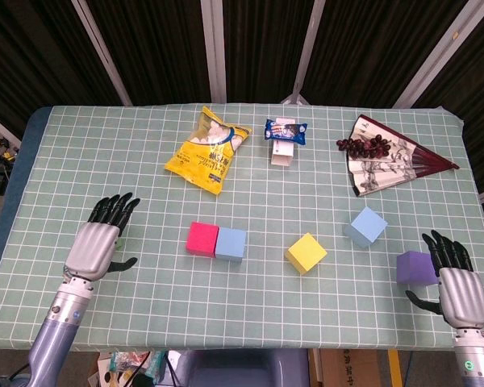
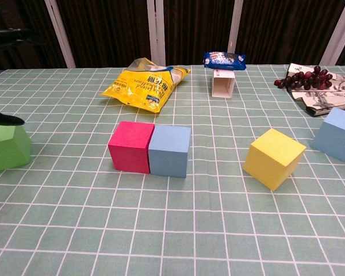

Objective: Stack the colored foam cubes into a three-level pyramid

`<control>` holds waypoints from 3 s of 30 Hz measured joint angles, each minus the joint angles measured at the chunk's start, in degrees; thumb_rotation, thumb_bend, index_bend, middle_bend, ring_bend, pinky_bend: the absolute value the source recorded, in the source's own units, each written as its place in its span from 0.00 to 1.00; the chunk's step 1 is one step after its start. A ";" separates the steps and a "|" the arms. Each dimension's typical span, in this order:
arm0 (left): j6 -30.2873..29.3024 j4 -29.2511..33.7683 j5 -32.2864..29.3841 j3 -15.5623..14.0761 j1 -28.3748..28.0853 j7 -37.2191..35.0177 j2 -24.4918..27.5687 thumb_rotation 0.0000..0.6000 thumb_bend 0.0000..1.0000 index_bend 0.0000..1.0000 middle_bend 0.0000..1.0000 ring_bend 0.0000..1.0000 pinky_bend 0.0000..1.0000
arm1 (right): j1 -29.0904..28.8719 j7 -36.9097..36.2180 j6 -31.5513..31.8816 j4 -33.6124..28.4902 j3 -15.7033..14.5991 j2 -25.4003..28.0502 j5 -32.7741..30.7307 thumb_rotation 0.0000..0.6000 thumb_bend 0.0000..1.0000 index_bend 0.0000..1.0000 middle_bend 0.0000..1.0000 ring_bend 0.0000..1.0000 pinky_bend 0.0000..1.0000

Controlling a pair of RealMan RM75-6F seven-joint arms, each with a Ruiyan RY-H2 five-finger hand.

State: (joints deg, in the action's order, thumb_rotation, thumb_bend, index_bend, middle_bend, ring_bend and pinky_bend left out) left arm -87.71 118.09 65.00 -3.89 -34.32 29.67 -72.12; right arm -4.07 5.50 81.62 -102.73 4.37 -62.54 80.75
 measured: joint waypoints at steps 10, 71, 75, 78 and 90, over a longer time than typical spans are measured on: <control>0.30 0.40 2.88 1.97 3.04 -3.80 4.21 1.00 0.11 0.00 0.00 0.00 0.00 | -2.94 7.38 -3.94 -9.08 0.20 0.15 -0.87 1.00 0.17 0.00 0.00 0.00 0.00; 6.61 0.56 2.70 10.81 8.59 -5.70 5.84 1.00 0.11 0.00 0.00 0.00 0.00 | -21.46 31.39 -4.75 0.84 8.10 -26.53 -29.17 1.00 0.17 0.00 0.00 0.00 0.00; 7.12 0.58 2.56 10.93 8.66 -5.44 5.71 1.00 0.11 0.00 0.00 0.00 0.00 | -21.31 30.34 -5.82 0.46 7.57 -25.39 -28.81 1.00 0.17 0.00 0.05 0.00 0.00; 7.32 0.72 2.57 11.15 8.73 -5.40 5.63 1.00 0.11 0.00 0.00 0.00 0.00 | -21.50 29.25 -6.85 0.73 7.01 -25.09 -27.32 1.00 0.17 0.00 0.16 0.01 0.00; 7.49 0.55 2.43 12.08 9.19 -5.74 5.52 1.00 0.11 0.00 0.00 0.00 0.00 | -23.33 22.29 -13.48 4.97 6.48 -23.91 -23.73 1.00 0.17 0.00 0.27 0.06 0.00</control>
State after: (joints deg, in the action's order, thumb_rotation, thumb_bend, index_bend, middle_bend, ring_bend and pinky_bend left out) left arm -80.22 118.64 67.43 8.18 -25.12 23.92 -66.60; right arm -27.40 27.79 68.14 -97.76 10.84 -86.45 57.02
